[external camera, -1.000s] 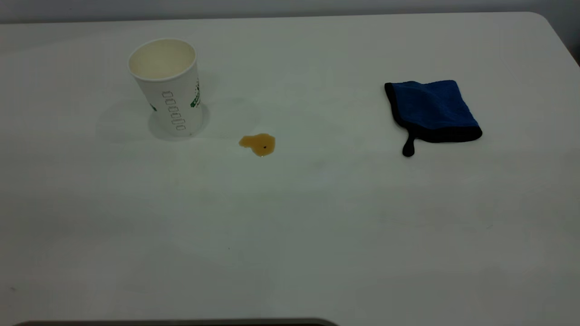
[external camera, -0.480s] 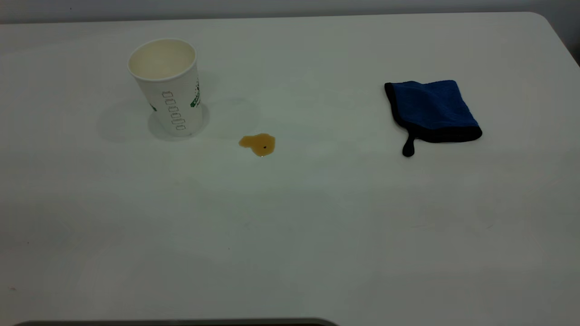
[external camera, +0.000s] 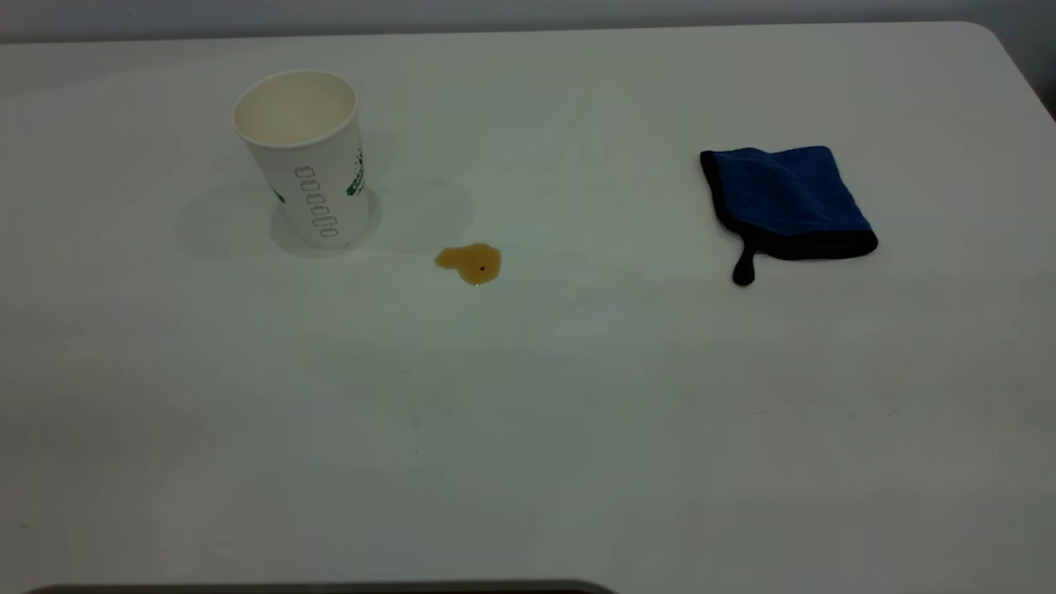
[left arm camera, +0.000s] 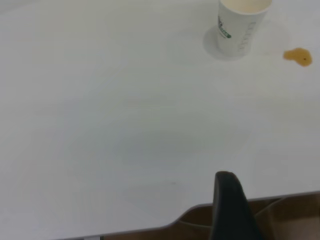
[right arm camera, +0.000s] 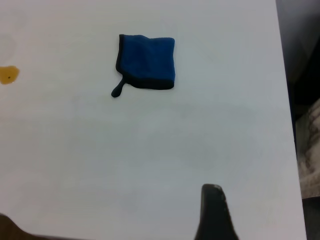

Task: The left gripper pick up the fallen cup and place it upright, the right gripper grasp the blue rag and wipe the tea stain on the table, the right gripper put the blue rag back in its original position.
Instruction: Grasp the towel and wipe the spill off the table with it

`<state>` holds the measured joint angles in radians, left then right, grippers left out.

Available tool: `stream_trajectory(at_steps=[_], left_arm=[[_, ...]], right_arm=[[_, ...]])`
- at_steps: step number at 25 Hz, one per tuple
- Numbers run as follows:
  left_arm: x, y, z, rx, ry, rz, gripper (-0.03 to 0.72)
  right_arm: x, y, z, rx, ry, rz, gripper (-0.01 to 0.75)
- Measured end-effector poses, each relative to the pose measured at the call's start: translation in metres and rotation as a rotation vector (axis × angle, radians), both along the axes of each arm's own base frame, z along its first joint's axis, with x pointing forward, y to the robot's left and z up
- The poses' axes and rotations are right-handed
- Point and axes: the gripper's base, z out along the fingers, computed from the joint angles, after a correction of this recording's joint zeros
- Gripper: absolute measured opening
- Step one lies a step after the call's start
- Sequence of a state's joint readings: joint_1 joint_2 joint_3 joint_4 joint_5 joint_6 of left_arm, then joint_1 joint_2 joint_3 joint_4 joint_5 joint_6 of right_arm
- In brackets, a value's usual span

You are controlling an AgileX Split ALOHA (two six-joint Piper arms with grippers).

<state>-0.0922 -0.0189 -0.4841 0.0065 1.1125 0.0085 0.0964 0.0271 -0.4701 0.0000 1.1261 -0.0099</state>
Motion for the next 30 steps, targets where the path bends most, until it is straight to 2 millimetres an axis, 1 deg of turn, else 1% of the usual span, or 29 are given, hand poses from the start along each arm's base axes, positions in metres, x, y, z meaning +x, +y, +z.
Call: stream_trajectory(at_steps=[14,19,21,23,26,27,30], left_arm=[[0.000,0.000,0.000,-0.002,0.000,0.007,0.466],[0.000,0.000,0.000,-0.002,0.000,0.007,0.466],[0.000,0.000,0.000,-0.002,0.000,0.007,0.466],[0.000,0.000,0.000,-0.002,0.000,0.007,0.466],[0.000,0.000,0.000,-0.002,0.000,0.007,0.466],[0.000,0.000,0.000,-0.002,0.001,0.007,0.466],[0.000,0.000,0.000,-0.002,0.001,0.007,0.466]], right_arm=[[0.000,0.001,0.000,0.008,0.001,0.005,0.546],[0.003,0.005,0.000,0.043,0.027,0.034,0.546],[0.013,0.007,0.002,0.048,0.080,0.042,0.552],[0.027,0.009,0.005,0.048,0.127,0.042,0.580],[0.060,0.013,0.009,0.062,0.153,0.037,0.625],[0.074,0.014,0.009,0.065,0.163,0.037,0.636],[0.114,0.019,0.000,0.057,0.208,0.052,0.643]])
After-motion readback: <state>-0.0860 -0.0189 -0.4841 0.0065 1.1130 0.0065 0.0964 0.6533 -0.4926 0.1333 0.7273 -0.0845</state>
